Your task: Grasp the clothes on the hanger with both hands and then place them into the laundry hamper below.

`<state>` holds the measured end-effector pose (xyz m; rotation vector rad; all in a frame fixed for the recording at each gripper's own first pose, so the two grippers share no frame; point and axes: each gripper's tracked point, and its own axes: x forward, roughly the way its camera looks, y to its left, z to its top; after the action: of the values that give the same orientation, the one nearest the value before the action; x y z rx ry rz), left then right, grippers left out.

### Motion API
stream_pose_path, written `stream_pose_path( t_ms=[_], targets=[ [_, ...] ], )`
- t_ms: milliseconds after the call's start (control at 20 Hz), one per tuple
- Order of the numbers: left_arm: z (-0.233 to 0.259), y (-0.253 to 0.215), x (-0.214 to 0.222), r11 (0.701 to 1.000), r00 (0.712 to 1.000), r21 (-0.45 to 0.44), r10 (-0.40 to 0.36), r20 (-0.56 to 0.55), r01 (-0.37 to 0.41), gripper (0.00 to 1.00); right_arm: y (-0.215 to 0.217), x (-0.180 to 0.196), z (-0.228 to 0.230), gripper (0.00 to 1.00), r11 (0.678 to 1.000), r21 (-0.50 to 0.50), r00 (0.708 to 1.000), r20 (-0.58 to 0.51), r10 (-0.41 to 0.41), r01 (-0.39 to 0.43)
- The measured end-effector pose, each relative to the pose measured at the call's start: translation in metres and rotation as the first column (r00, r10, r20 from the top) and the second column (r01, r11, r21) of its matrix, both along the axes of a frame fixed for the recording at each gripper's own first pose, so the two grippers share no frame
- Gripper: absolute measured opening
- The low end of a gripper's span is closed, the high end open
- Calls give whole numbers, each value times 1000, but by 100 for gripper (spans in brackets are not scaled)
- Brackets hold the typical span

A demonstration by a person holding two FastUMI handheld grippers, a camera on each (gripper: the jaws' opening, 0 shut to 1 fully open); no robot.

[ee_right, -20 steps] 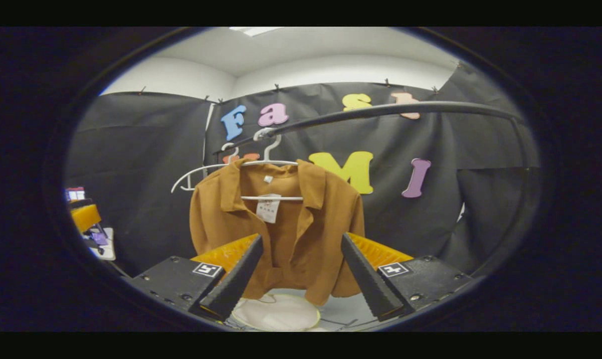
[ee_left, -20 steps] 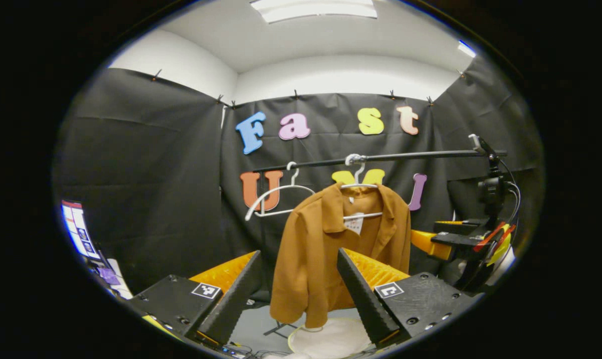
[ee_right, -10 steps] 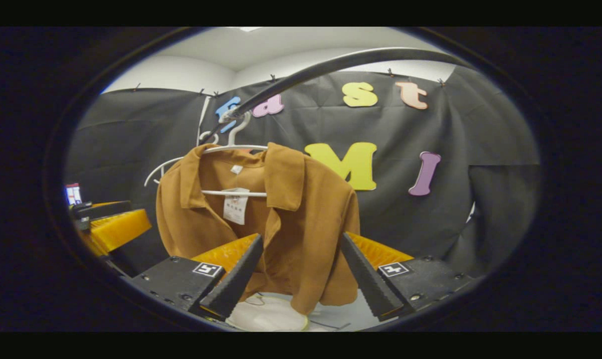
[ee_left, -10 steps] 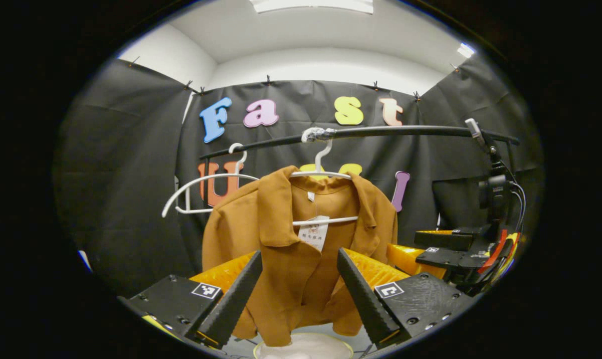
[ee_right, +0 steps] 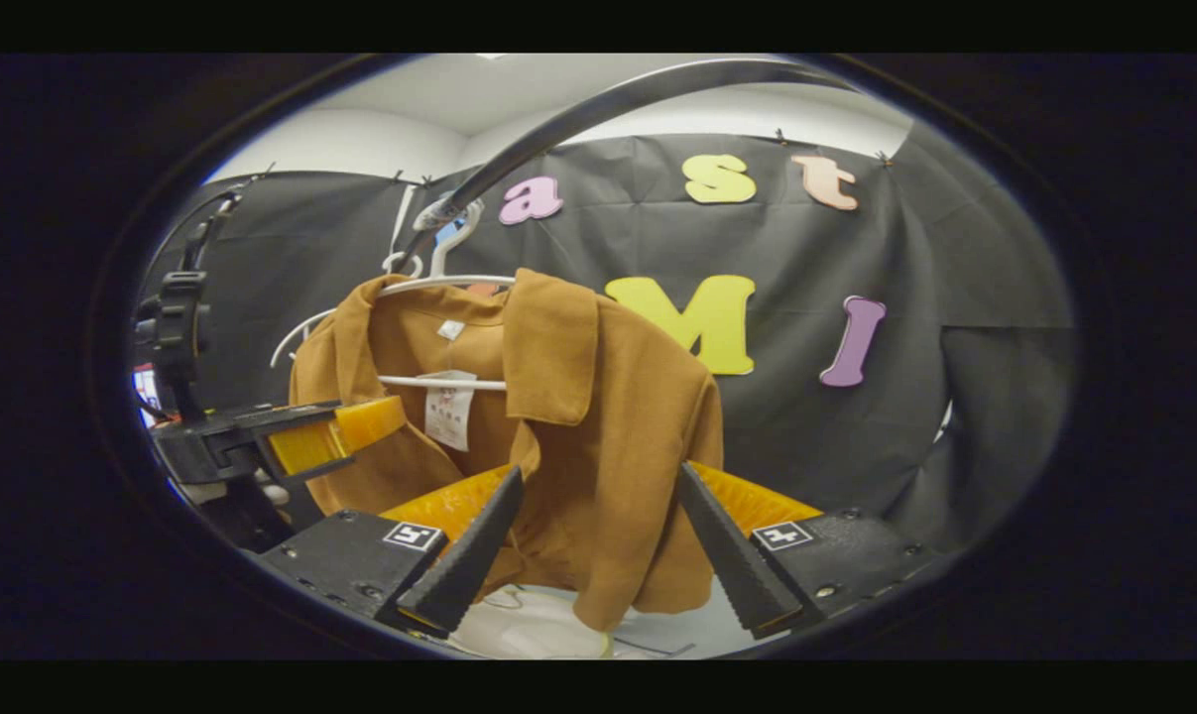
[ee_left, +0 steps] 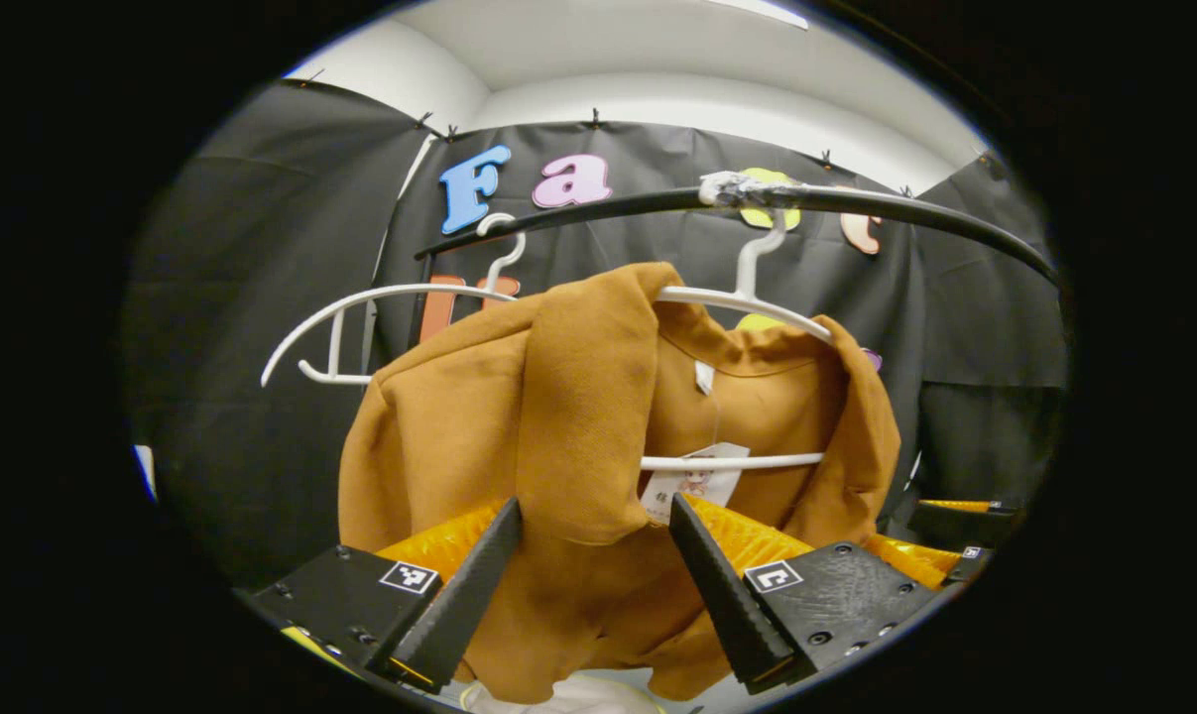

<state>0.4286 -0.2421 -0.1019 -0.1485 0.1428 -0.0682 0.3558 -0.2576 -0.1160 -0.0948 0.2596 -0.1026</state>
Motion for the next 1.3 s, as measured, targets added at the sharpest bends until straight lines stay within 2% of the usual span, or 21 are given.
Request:
stream_pose_path(
  t_ms=[150, 250, 400, 450, 650, 750, 850, 950, 1100, 1200, 1250, 1300],
  targets=[
    [-4, 5, 7, 999, 999, 14, 30, -11, -30, 96, 8, 13, -2, 97, 1000, 24, 1000, 1, 17, -17],
    [-2, -4, 6, 1000, 1000, -6, 21, -16, -21, 100, 14, 19, -4, 97, 999, 35, 1000, 2, 20, -20],
    [2, -9, 11, 1000, 1000, 2, 26, -7, -26, 97, 19, 27, -5, 100, 999, 42, 1000, -2, 27, -27],
    [-2, -12, 11, 1000, 999, -6, 26, -24, -27, 100, 19, 27, -4, 99, 999, 44, 1000, -2, 28, -28],
    [-9, -25, 7, 990, 997, -138, -13, -80, 2, 97, 17, 26, -3, 99, 998, 50, 1000, -4, 30, -30],
    [-2, -31, 6, 987, 997, -163, -24, -73, 12, 100, 14, 25, -1, 98, 998, 54, 1000, -1, 26, -26],
    [-5, -29, 9, 992, 998, -123, -16, -66, 8, 100, 10, 23, 0, 99, 999, 48, 1000, 7, 20, -20],
    [-13, -8, 9, 996, 995, -60, 59, -75, -63, 100, 9, 22, 0, 99, 999, 43, 1000, 7, 16, -16],
    [-22, 10, 7, 994, 990, -36, 101, -102, -105, 100, 4, 24, -4, 97, 999, 43, 1000, 0, 5, -5],
    [-22, 29, 2, 991, 987, 13, 134, -91, -133, 95, 8, 26, -4, 100, 998, 59, 1000, -1, 6, -6],
    [-22, 38, 0, 988, 984, 39, 153, -88, -150, 99, 9, 28, -2, 99, 998, 58, 1000, 9, 6, -7],
    [-23, 43, -1, 986, 983, 61, 161, -87, -156, 99, 11, 31, 0, 99, 999, 51, 1000, 17, 9, -9]
  ],
)
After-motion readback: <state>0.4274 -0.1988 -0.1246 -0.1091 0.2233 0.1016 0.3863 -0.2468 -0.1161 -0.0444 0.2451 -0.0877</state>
